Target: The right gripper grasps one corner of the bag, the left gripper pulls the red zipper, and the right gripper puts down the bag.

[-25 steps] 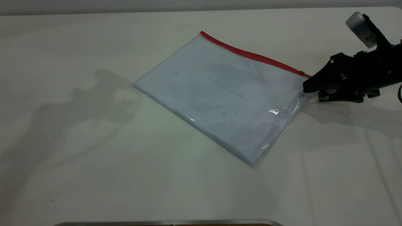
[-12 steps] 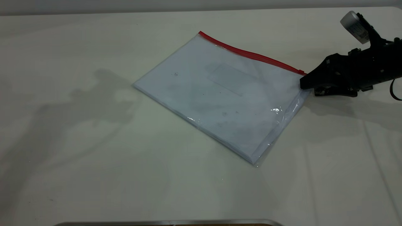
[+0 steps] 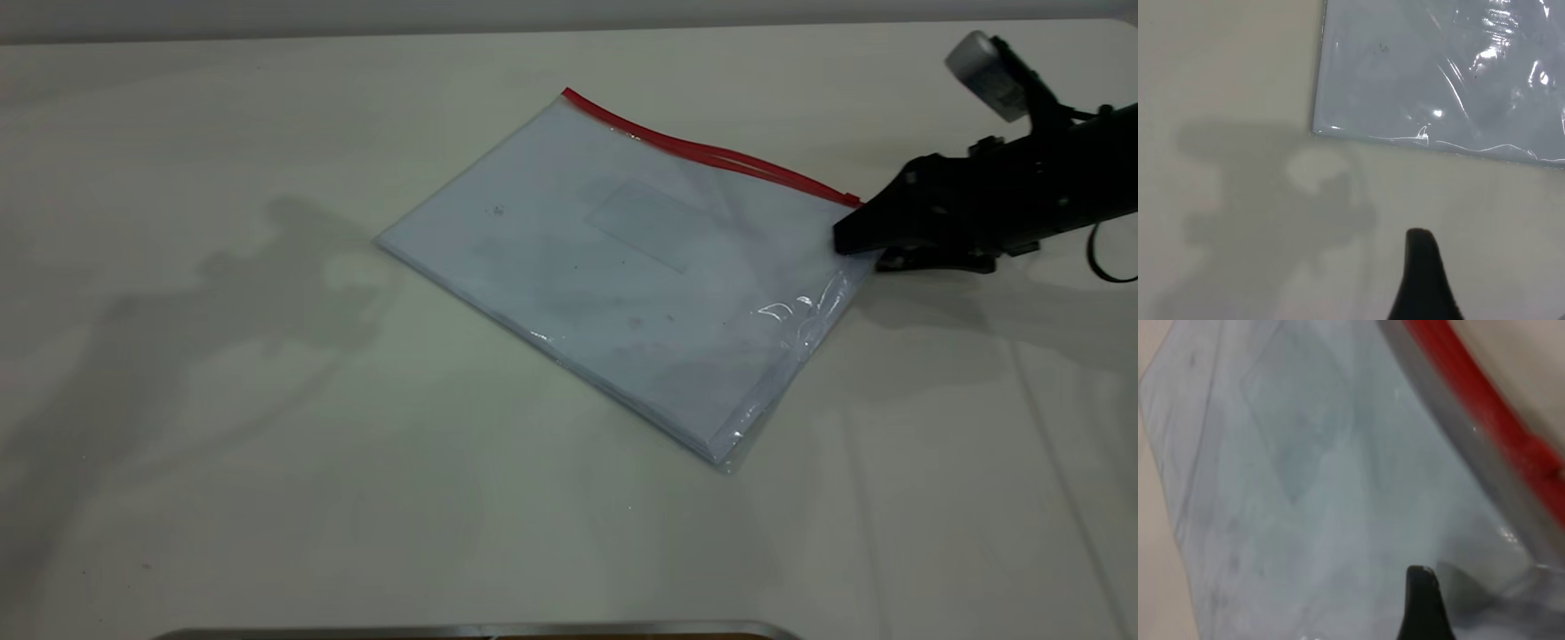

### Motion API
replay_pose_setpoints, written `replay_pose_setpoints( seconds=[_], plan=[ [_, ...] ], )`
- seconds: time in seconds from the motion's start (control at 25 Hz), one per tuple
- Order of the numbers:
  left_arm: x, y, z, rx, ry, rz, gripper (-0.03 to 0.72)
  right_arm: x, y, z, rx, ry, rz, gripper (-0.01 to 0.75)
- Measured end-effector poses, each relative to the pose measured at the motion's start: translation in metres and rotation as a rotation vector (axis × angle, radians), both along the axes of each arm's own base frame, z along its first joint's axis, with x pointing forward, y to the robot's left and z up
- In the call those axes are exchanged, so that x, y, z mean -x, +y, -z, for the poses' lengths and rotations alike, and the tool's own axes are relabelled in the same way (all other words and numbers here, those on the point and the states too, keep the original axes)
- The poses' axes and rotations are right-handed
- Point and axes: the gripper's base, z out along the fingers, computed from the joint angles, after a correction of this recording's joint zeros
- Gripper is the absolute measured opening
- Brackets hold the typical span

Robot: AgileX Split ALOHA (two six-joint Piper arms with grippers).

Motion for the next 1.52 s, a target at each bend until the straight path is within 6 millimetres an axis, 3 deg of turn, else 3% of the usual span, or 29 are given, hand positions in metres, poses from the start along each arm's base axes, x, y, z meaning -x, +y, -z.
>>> replay_pose_setpoints(
  seconds=[0.16,0.28,0.36,0.56,0.88,1.16,1.28,1.52],
  plan=[
    [0.0,0.0,0.0,0.0,0.0,0.0,0.588,-0.001,0.011,0.0,0.0,-0.017,-0.023,0.559],
    [0.0,0.0,0.0,0.0,0.0,0.0,0.588,-0.003,0.012,-0.001,0.001,-0.041,-0.015,0.491],
    [0.0,0.0,0.0,-0.001,-0.001,0.003,0.588,-0.004,0.012,-0.002,0.002,-0.054,-0.011,0.401],
    [0.0,0.0,0.0,-0.023,-0.035,0.073,0.588,-0.005,0.014,-0.005,-0.029,-0.094,-0.026,0.048],
    [-0.005,-0.002,0.0,-0.073,-0.179,0.295,0.588,-0.015,0.027,-0.026,-0.156,-0.254,-0.338,0.033],
    [-0.013,-0.021,0.036,0.038,-0.177,0.425,0.588,-0.033,0.036,-0.048,-0.174,-0.202,-0.554,0.033],
    [-0.014,-0.036,0.05,0.079,-0.191,0.495,0.588,-0.042,0.05,-0.057,-0.115,-0.191,-0.662,0.033],
    [-0.019,-0.063,0.061,0.092,-0.24,0.628,0.588,-0.057,0.098,-0.076,0.029,-0.245,-0.901,0.033]
  ],
)
